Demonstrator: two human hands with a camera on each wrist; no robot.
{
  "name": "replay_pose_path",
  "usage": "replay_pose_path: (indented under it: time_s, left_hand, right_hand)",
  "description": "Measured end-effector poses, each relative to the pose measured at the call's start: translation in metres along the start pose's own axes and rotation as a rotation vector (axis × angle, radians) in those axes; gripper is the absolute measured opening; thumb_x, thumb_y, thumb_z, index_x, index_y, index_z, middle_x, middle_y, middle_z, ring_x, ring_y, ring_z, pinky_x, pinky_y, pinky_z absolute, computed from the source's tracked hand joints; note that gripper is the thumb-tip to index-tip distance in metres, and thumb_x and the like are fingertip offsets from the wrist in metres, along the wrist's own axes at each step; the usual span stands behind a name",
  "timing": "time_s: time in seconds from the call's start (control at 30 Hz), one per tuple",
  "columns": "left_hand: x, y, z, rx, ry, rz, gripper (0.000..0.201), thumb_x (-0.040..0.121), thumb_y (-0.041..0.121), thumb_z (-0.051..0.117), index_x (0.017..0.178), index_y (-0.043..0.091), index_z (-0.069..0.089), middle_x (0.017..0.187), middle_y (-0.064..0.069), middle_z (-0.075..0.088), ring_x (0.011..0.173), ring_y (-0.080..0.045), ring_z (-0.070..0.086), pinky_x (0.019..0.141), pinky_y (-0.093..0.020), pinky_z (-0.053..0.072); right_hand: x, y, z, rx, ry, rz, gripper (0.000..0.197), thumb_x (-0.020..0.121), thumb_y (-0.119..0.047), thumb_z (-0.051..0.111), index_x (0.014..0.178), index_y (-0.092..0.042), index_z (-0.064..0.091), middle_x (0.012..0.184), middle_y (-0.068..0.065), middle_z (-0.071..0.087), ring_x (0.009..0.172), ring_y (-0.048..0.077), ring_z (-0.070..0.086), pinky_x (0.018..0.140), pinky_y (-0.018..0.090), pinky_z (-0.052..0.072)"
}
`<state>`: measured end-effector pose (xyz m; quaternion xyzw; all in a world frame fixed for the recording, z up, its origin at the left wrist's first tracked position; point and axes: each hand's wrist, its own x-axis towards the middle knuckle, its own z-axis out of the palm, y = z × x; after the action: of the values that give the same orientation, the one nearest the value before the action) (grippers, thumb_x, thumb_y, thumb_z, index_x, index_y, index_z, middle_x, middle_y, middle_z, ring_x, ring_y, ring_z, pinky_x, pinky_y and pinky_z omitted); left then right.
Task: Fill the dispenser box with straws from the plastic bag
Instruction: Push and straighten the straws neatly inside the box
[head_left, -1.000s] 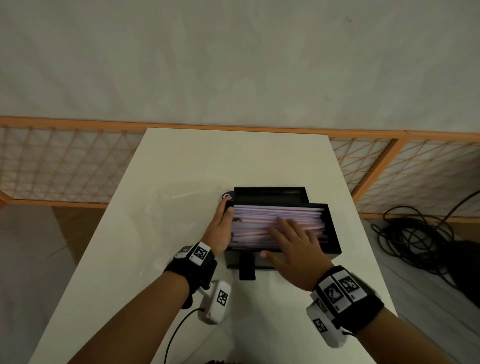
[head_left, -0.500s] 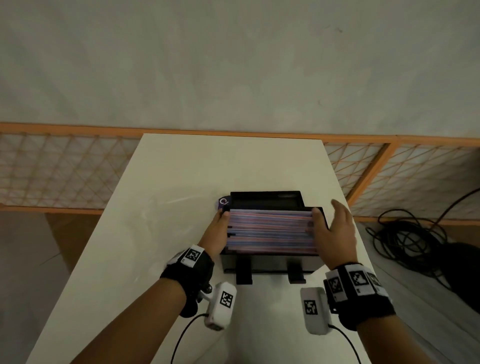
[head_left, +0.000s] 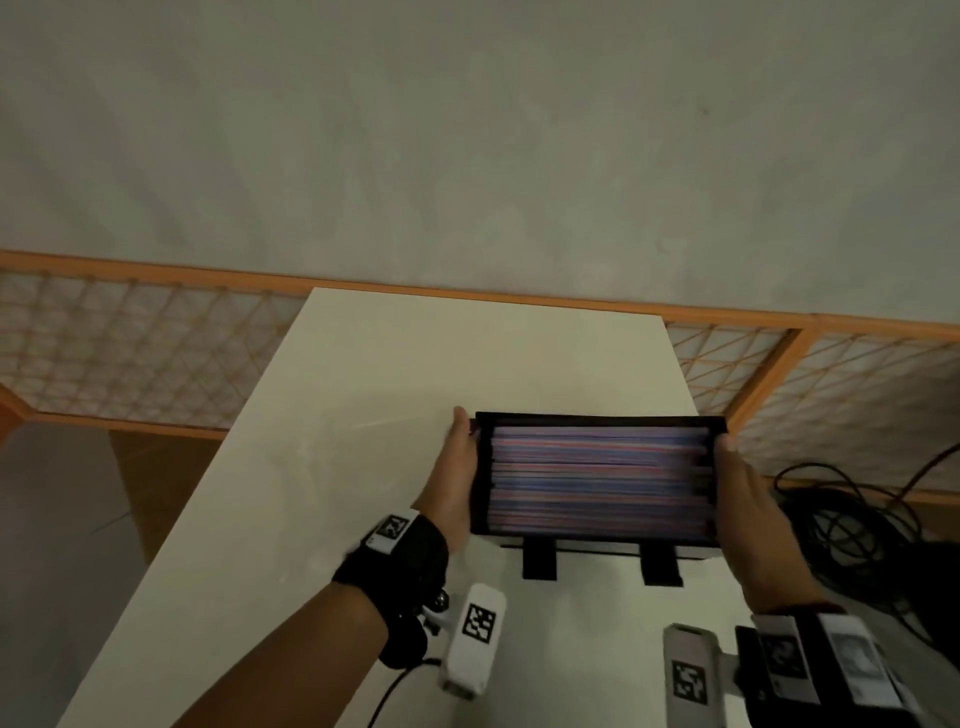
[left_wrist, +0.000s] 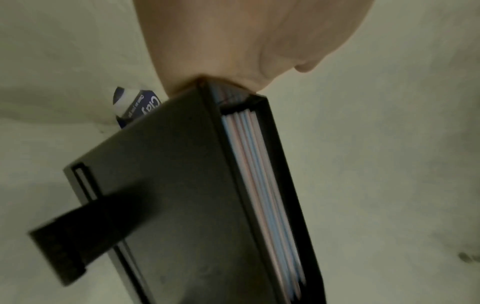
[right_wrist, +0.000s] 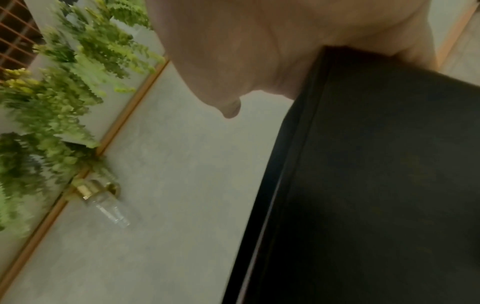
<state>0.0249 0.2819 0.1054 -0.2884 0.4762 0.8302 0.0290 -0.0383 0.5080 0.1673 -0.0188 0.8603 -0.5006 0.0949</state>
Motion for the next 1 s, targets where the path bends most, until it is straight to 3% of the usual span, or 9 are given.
replay_pose_path:
  time_s: [0.1, 0.17, 0.3, 0.4, 0.53, 0.73, 0.8, 0.9, 1.0]
  left_hand:
    - [0.000, 0.004, -0.014, -0.089, 0.045, 0.000, 0.084, 0.085, 0.075, 0.016, 0.127, 0.018, 0.059, 0.125, -0.013, 0.064, 0.117, -0.031, 0.059, 0.103, -0.045, 0.043]
    - [0.000, 0.001, -0.015, -0.103, 0.021, -0.008, 0.081, 0.085, 0.074, 0.015, 0.125, 0.021, 0.060, 0.125, -0.011, 0.065, 0.117, -0.029, 0.059, 0.101, -0.043, 0.044]
    - [-0.001, -0.006, -0.002, -0.059, -0.019, -0.012, 0.079, 0.086, 0.073, 0.015, 0.129, 0.022, 0.057, 0.128, -0.009, 0.063, 0.120, -0.027, 0.057, 0.101, -0.041, 0.044]
    - [-0.003, -0.003, -0.015, -0.102, 0.049, 0.003, 0.078, 0.087, 0.072, 0.016, 0.128, 0.021, 0.059, 0.122, -0.010, 0.066, 0.113, -0.027, 0.061, 0.091, -0.039, 0.049]
    - [0.000, -0.005, -0.005, 0.039, 0.037, 0.016, 0.066, 0.089, 0.068, 0.024, 0.120, 0.025, 0.063, 0.116, -0.004, 0.069, 0.109, -0.022, 0.064, 0.083, -0.033, 0.052]
    - [0.010, -0.020, -0.010, 0.277, 0.207, 0.000, 0.043, 0.098, 0.048, 0.032, 0.117, 0.020, 0.060, 0.117, -0.008, 0.063, 0.109, -0.027, 0.059, 0.103, -0.042, 0.044]
    - [0.015, -0.021, -0.011, 0.413, 0.227, 0.073, 0.040, 0.101, 0.037, 0.030, 0.125, 0.016, 0.056, 0.126, -0.012, 0.060, 0.113, -0.029, 0.057, 0.106, -0.045, 0.042]
    - [0.020, -0.022, -0.011, 0.535, 0.236, 0.153, 0.040, 0.102, 0.030, 0.030, 0.124, 0.011, 0.056, 0.126, -0.016, 0.060, 0.114, -0.031, 0.057, 0.106, -0.045, 0.041]
    - [0.020, -0.024, -0.012, 0.498, 0.227, 0.168, 0.036, 0.102, 0.029, 0.031, 0.121, 0.013, 0.058, 0.124, -0.015, 0.061, 0.113, -0.030, 0.057, 0.106, -0.045, 0.041]
  right_hand:
    - [-0.018, -0.009, 0.012, -0.046, -0.094, -0.146, 0.070, 0.080, -0.077, 0.022, 0.122, -0.026, 0.046, 0.116, 0.001, 0.058, 0.095, 0.017, 0.057, 0.076, 0.031, 0.048]
    - [-0.017, -0.006, 0.011, -0.038, -0.073, -0.194, 0.065, 0.082, -0.074, 0.026, 0.122, -0.025, 0.045, 0.114, -0.001, 0.058, 0.103, 0.020, 0.056, 0.085, 0.037, 0.046]
    - [-0.005, -0.002, -0.005, 0.034, -0.062, -0.065, 0.073, 0.075, -0.075, 0.020, 0.123, -0.027, 0.047, 0.112, 0.001, 0.051, 0.098, 0.018, 0.047, 0.087, 0.031, 0.034]
    - [-0.012, -0.003, 0.010, 0.017, -0.138, -0.107, 0.057, 0.081, -0.069, 0.028, 0.115, -0.028, 0.048, 0.103, -0.007, 0.059, 0.088, 0.012, 0.058, 0.068, 0.013, 0.046]
    - [0.008, 0.026, 0.008, 0.127, -0.107, 0.051, 0.080, 0.063, -0.088, 0.027, 0.115, -0.033, 0.052, 0.111, 0.000, 0.061, 0.100, 0.021, 0.058, 0.095, 0.043, 0.046]
    - [0.021, 0.064, 0.017, 0.035, -0.259, 0.191, 0.064, 0.082, -0.067, 0.033, 0.120, -0.019, 0.052, 0.118, 0.010, 0.060, 0.105, 0.024, 0.056, 0.094, 0.037, 0.043]
    - [0.022, 0.073, 0.021, -0.169, -0.203, 0.062, 0.049, 0.090, -0.055, 0.039, 0.118, -0.017, 0.050, 0.120, 0.013, 0.059, 0.106, 0.026, 0.055, 0.092, 0.037, 0.043]
    - [0.017, 0.067, 0.035, -0.474, -0.002, -0.382, 0.052, 0.090, -0.039, 0.046, 0.134, -0.012, 0.043, 0.139, 0.015, 0.046, 0.128, 0.031, 0.043, 0.107, 0.040, 0.034]
    - [0.009, 0.055, 0.057, -0.588, -0.351, -0.479, 0.074, 0.086, -0.067, 0.016, 0.145, -0.023, 0.026, 0.155, 0.002, 0.024, 0.144, 0.019, 0.017, 0.118, 0.036, 0.016]
